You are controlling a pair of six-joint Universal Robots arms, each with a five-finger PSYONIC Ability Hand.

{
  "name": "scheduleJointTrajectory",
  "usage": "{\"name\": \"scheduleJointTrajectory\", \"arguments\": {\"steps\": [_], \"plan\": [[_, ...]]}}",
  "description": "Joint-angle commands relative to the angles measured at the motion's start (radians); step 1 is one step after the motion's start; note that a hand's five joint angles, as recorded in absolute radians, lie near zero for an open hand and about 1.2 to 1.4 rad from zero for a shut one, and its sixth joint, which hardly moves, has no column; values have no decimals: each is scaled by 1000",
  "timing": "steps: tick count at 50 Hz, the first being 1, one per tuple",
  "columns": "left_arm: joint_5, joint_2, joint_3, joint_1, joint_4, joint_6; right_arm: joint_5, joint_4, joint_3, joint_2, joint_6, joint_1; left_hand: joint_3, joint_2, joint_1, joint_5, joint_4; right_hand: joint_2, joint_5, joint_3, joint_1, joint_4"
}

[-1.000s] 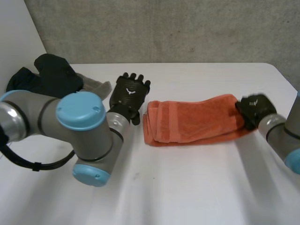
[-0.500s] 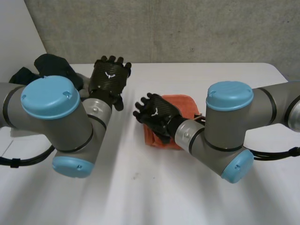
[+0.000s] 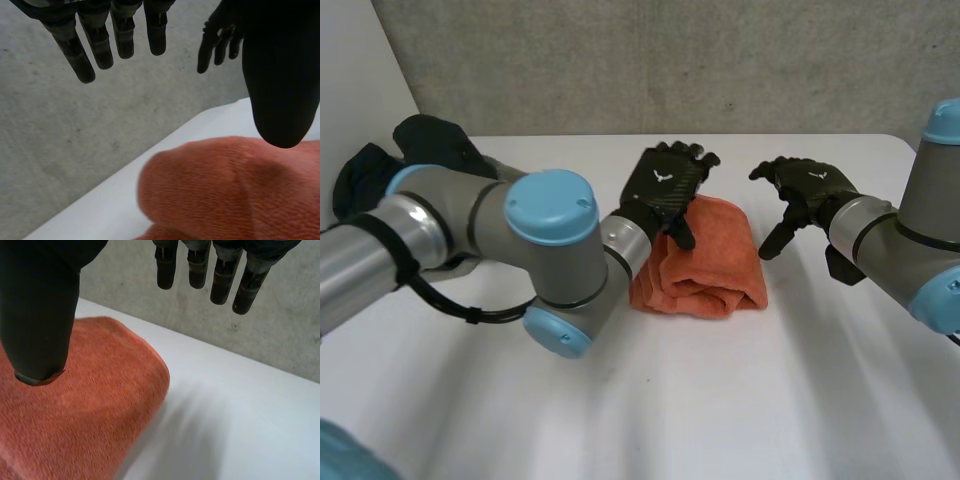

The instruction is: Fold the laundry.

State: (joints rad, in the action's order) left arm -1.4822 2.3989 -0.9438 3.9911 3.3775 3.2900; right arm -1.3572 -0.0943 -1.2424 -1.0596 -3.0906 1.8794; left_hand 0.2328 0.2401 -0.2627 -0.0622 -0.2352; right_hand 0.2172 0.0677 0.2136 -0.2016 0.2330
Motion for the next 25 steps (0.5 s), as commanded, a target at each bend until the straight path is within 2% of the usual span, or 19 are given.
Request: {"name": "scheduleJointTrajectory", "arguments": {"steps": [1, 8, 15, 20, 25], "plan": [[8, 120, 126, -7, -26, -4, -31, -4, 8, 56, 7, -6, 136, 129, -106, -132, -134, -43, -68, -39, 27, -58], [2, 170, 171, -7, -69, -4, -33, -2, 29, 81, 10, 0, 142, 135, -112, -138, -140, -43, -68, -39, 27, -58], [-82, 158, 158, 6, -162, 28, -26, -12, 83, 135, 17, 3, 139, 132, -109, -135, -137, -43, -68, -39, 27, -58], [-131, 146, 117, 8, -219, 158, -11, -13, 101, 151, 20, 4, 128, 120, -98, -124, -125, -43, -68, -39, 27, -58], [-173, 126, 60, 9, -217, 278, 24, -19, 132, 199, 21, 6, 104, 97, -74, -100, -102, -43, -68, -39, 27, -58]]}}
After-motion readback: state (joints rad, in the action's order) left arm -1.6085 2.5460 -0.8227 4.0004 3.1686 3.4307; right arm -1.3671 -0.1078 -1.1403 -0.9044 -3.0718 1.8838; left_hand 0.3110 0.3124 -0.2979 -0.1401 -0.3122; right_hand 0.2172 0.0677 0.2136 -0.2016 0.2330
